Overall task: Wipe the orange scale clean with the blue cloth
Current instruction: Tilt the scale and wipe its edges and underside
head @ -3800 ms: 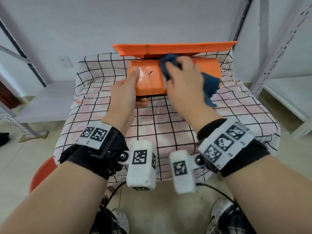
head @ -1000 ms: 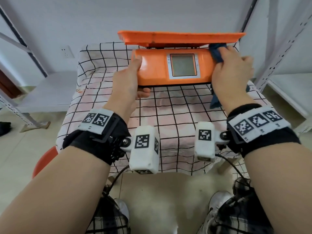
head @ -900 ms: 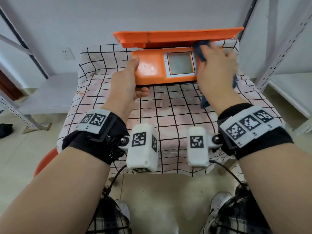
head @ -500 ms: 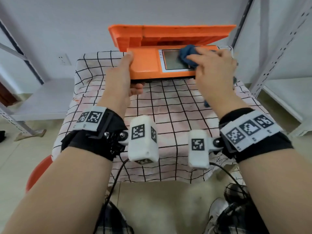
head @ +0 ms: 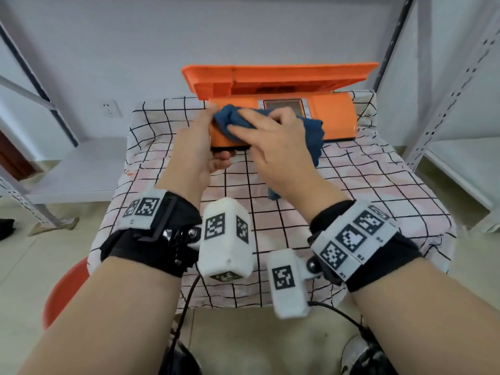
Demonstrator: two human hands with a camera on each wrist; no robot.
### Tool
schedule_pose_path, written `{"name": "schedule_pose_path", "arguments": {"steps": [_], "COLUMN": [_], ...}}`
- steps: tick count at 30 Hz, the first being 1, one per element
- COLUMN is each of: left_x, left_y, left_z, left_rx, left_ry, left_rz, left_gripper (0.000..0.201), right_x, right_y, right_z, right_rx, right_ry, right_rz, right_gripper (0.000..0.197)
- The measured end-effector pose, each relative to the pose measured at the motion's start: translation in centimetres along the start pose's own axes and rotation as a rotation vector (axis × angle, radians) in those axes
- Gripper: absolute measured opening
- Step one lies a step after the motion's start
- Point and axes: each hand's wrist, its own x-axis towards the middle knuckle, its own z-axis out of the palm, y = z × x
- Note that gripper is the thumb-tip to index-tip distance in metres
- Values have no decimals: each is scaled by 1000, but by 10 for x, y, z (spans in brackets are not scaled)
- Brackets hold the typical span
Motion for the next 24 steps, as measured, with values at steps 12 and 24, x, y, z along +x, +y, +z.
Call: {"name": "schedule_pose_path", "arguments": {"steps": [12, 24], "left_x": [-10, -16], "left_y": [-12, -24], "left_z": [7, 0], "left_rx": [56, 49], "left_ry": [-1, 10], "left_rz": [0, 1], "left_gripper": [36, 32], "right_x": [-30, -28], "right_y": [49, 19], "right_z": [-30, -12], "right_rx": [-189, -252], "right_ry": [50, -140], "right_rz": [355, 287], "right_gripper": [43, 45]}}
